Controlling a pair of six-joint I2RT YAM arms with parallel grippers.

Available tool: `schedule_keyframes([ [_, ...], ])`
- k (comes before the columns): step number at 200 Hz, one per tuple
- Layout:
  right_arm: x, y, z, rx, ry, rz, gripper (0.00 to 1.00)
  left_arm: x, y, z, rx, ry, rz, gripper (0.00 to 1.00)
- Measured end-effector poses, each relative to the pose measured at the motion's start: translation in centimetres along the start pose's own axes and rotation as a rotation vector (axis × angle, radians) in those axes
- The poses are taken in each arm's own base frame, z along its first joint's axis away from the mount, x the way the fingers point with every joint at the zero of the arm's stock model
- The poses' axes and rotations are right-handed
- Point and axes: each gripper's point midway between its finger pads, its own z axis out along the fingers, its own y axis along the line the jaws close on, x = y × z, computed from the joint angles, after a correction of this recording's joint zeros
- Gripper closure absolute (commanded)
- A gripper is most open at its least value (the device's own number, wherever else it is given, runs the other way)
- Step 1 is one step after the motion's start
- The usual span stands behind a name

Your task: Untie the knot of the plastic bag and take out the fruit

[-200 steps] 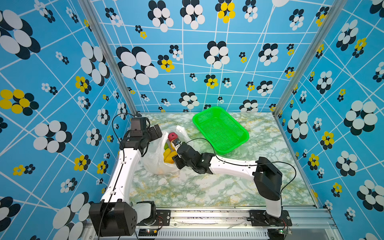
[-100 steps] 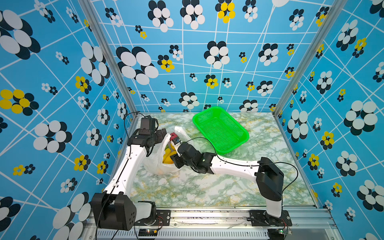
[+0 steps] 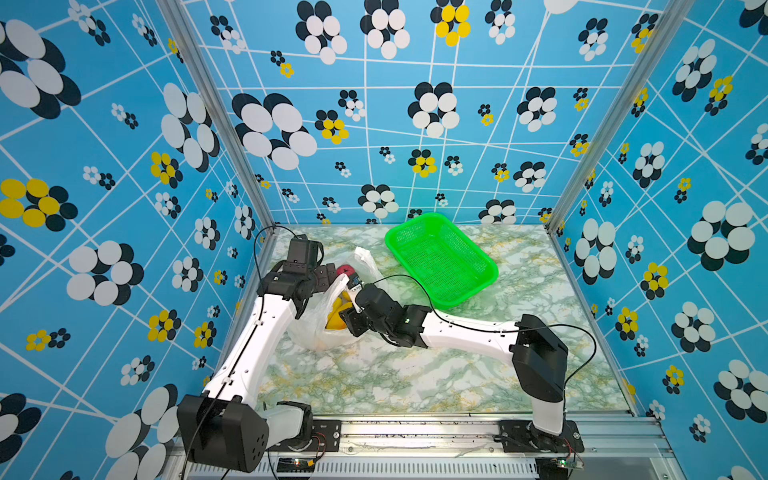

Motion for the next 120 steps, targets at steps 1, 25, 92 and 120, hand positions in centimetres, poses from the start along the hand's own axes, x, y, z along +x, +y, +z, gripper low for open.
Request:
schedule_keyframes([
  [1, 0.0, 0.0, 0.0, 0.0, 0.0, 0.001, 0.52, 0.0, 0.0, 0.1, -0.002, 0.001, 0.0, 0.01],
  [25, 1.0, -0.1, -0.5, -0.003, 0.012, 0.005, 0.52, 0.3, 0.3, 1.0, -0.034, 0.022, 0.015, 0.01],
  [92, 6.6, -1.6, -1.7, 0.032, 0.085, 0.063, 0.52, -2.0, -1.9, 2.1, -0.008, -0.026, 0.064, 1.0],
  [120, 6.1, -2.3, -1.6, 0.073, 0.056, 0.092, 0.5, -7.2, -5.0, 0.1, 0.048, -0.14, 0.099, 1.0],
])
